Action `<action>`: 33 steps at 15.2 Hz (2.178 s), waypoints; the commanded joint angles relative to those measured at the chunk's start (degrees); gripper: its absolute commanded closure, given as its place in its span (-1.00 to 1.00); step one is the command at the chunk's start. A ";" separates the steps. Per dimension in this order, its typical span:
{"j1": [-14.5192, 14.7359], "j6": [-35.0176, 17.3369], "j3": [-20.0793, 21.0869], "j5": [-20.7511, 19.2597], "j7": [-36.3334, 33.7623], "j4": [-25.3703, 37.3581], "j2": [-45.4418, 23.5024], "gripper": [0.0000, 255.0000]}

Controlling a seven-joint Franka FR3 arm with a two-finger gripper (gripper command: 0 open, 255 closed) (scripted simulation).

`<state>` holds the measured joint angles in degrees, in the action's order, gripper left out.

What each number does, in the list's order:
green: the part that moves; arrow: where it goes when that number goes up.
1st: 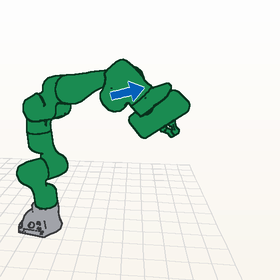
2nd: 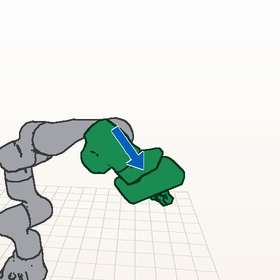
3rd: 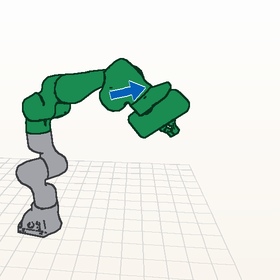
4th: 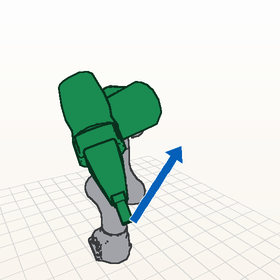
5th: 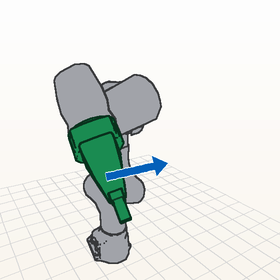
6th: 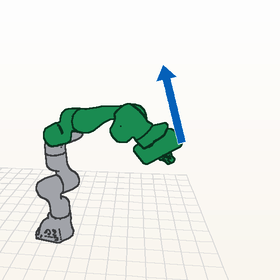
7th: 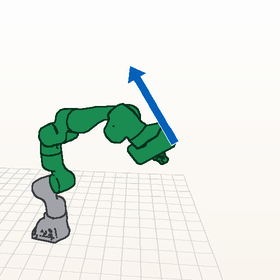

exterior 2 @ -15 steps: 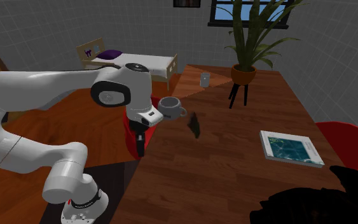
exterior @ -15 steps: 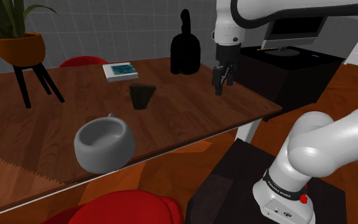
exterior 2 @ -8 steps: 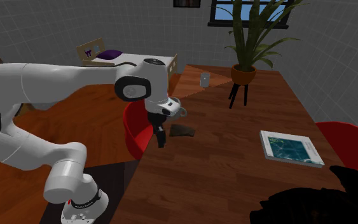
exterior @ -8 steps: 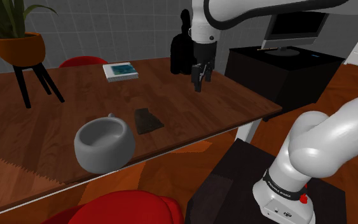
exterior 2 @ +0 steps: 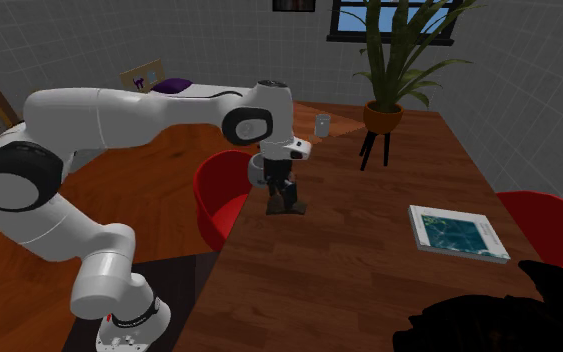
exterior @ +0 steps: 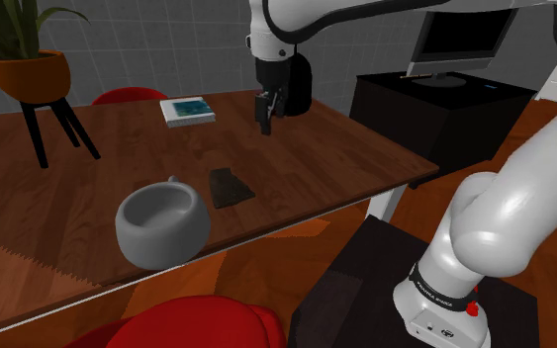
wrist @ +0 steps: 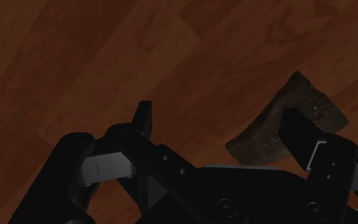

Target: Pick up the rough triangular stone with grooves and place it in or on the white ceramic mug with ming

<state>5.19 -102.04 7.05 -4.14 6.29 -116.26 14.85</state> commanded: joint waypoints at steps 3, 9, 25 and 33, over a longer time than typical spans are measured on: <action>1.24 -1.13 1.62 -1.38 1.67 7.73 -7.00 -1.00; 2.36 -3.05 2.97 -2.97 2.92 13.32 -13.03 -1.00; 2.16 -7.21 2.76 -3.20 2.76 9.65 -13.51 1.00; 2.16 -7.21 2.76 -3.20 2.76 9.65 -13.51 -1.00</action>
<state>7.35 -109.25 9.81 -7.34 9.05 -106.61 1.34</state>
